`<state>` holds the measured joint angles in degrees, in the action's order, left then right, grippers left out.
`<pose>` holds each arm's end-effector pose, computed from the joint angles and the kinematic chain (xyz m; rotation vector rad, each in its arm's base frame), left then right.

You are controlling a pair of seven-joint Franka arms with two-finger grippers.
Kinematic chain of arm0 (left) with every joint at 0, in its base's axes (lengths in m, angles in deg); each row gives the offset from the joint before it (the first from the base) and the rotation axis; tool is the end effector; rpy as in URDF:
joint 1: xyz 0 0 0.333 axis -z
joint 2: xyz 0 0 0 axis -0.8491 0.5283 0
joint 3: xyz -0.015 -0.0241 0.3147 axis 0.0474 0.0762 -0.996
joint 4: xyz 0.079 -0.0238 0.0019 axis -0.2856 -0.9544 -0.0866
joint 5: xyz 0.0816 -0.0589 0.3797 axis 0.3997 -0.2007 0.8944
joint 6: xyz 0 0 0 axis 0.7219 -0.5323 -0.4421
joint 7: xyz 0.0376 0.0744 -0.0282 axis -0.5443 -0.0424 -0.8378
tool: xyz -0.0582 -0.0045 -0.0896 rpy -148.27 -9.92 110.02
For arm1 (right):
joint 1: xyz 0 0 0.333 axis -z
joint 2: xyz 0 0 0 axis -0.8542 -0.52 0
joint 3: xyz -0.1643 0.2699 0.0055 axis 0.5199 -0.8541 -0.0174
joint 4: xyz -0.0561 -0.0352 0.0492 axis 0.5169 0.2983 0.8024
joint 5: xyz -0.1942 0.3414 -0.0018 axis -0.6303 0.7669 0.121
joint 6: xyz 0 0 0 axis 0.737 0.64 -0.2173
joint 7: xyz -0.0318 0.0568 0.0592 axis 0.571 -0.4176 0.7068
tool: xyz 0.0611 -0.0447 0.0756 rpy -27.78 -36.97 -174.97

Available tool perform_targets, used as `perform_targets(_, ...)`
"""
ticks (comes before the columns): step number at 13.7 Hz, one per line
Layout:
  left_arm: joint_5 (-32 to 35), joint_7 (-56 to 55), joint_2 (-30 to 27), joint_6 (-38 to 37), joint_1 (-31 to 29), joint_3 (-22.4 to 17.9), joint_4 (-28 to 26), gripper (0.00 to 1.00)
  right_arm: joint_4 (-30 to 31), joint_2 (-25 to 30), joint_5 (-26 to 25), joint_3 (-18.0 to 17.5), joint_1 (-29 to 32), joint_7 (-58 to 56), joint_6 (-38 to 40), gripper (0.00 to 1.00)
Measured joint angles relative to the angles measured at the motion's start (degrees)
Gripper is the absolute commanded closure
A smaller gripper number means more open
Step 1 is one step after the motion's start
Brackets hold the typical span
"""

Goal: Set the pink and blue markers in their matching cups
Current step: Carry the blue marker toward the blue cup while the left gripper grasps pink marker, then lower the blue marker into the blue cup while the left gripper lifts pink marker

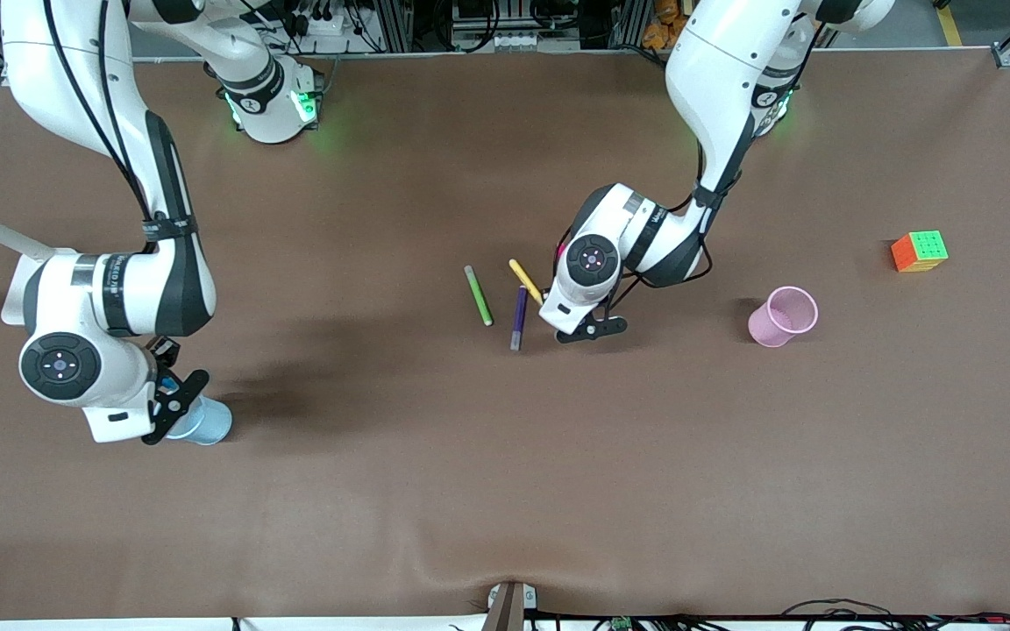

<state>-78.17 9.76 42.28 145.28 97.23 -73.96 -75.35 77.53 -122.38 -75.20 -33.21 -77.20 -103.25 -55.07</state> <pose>0.4823 -0.4091 0.1723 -3.0598 -0.2774 0.3386 0.6788 0.0047 0.3241 2.5373 1.3949 -0.4638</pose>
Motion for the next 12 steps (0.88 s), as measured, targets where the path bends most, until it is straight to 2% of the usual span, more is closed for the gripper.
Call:
perform_targets(2, 0.00, 0.00, 0.01, 0.40, 0.15, 0.01, -0.01, 0.87, 0.16, -0.37, -1.18, 0.00, 0.59, -0.12, -1.57, 1.00)
perform_targets(3, 0.00, 0.00, 0.01, 0.48, 0.22, 0.01, -0.01, 1.00, 0.24, -0.70, -1.65, 0.00, 0.70, -0.12, -2.83, 1.00)
perform_targets(9, 0.00, 0.09, -0.19, 0.79, -0.06, -0.45, 0.62, 1.00, 0.41, -3.79, -1.76, 0.00, 1.51, -0.10, -8.06, 1.00)
perform_targets(12, 0.87, 0.15, -2.55, -1.30, -0.21, -1.92, 1.21, 1.00, 0.41, -4.50, -1.68, -0.24, 1.50, 0.04, -8.88, 1.00)
